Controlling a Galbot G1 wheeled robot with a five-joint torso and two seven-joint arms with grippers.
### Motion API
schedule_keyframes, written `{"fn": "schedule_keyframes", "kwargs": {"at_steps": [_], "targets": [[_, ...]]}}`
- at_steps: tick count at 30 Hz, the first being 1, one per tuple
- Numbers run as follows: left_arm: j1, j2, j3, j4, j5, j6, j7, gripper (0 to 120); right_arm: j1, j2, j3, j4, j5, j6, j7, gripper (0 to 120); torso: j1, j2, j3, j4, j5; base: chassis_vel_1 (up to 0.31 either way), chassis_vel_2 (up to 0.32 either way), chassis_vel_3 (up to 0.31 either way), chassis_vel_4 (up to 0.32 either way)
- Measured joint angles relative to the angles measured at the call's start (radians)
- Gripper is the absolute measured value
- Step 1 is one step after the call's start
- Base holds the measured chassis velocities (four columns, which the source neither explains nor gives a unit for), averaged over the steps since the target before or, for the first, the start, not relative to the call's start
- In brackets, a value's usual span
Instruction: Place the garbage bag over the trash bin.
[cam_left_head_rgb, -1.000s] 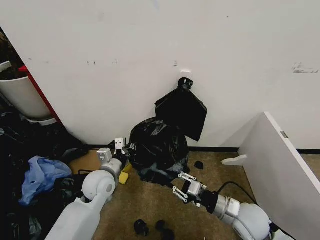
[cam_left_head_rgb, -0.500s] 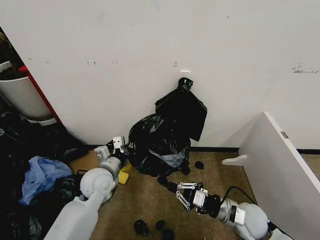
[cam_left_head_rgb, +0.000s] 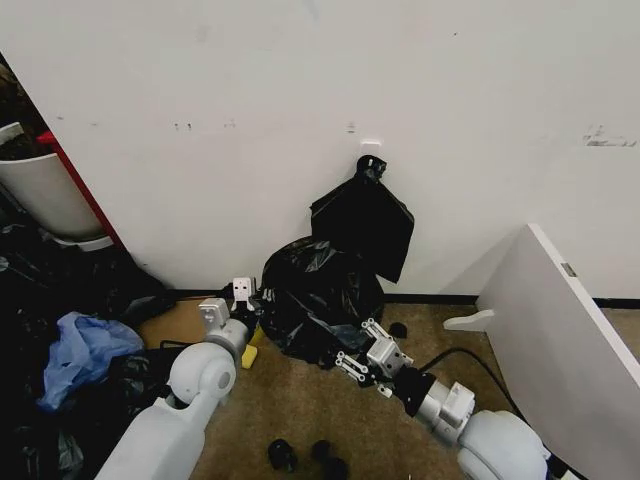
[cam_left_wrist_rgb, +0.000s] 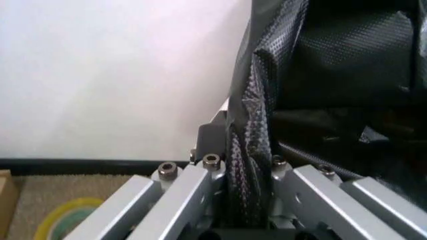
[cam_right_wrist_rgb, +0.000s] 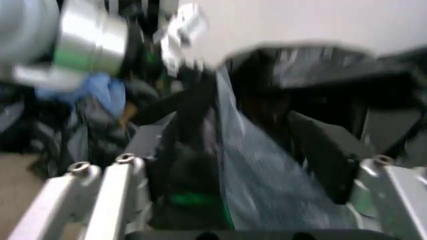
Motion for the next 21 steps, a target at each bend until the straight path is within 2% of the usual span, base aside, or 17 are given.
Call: {"fn": "schedule_keyframes", "kwargs": {"at_steps": [2,4,6,8,10,11,14,17,19,21], "targets": [[-0.004,-0.003,0.001,0.0,0.001,-0.005,0.003,2,0.005,-0.003,0.0,-0.01,-0.006,-0.028,-0.005,75,0.0,0.0,0.0,-0.0002,0.0,0.0,0.0,0.0,0.0],[-0.006,-0.004,0.001,0.0,0.001,-0.006,0.003,2,0.005,-0.003,0.0,-0.015,-0.008,-0.03,-0.008,74,0.0,0.0,0.0,-0.0002,0.0,0.0,0.0,0.0,0.0],[-0.008,-0.005,0.001,0.002,0.0,-0.006,0.003,2,0.006,-0.001,0.003,-0.028,-0.011,-0.026,-0.02,64,0.0,0.0,0.0,-0.0002,0.0,0.0,0.0,0.0,0.0],[-0.009,-0.005,0.001,0.003,-0.002,-0.006,0.003,2,0.006,0.0,0.005,-0.036,-0.016,-0.018,-0.027,59,0.0,0.0,0.0,-0.0002,0.0,0.0,0.0,0.0,0.0],[-0.01,-0.005,-0.001,0.003,-0.012,-0.006,0.001,2,0.005,0.001,0.008,-0.046,-0.021,-0.004,-0.037,48,0.0,0.0,0.0,-0.0002,0.0,0.0,0.0,0.0,0.0],[-0.01,-0.005,-0.001,0.003,-0.012,-0.006,0.001,2,0.005,0.001,0.008,-0.046,-0.021,-0.004,-0.037,48,0.0,0.0,0.0,-0.0002,0.0,0.0,0.0,0.0,0.0],[-0.011,-0.004,-0.004,0.003,-0.028,-0.006,-0.004,2,0.004,0.0,0.017,-0.054,-0.033,0.021,-0.055,36,0.0,0.0,0.0,-0.0002,0.0,0.0,0.0,0.0,0.0],[-0.013,-0.003,-0.008,0.001,-0.047,-0.004,-0.01,2,0.004,0.001,0.031,-0.084,-0.076,0.105,-0.095,22,0.0,0.0,0.0,-0.0002,0.0,0.0,0.0,0.0,0.0],[-0.015,-0.003,-0.01,-0.001,-0.054,-0.002,-0.013,2,0.005,0.003,0.034,-0.097,-0.087,0.146,-0.11,19,0.0,0.0,0.0,-0.0001,0.0,0.0,0.0,0.0,0.0],[-0.018,-0.004,-0.014,-0.003,-0.067,0.004,-0.018,2,0.008,0.005,0.035,-0.128,-0.094,0.247,-0.148,11,0.0,0.0,0.0,-0.0002,0.0,0.0,0.0,0.0,0.0]]}}
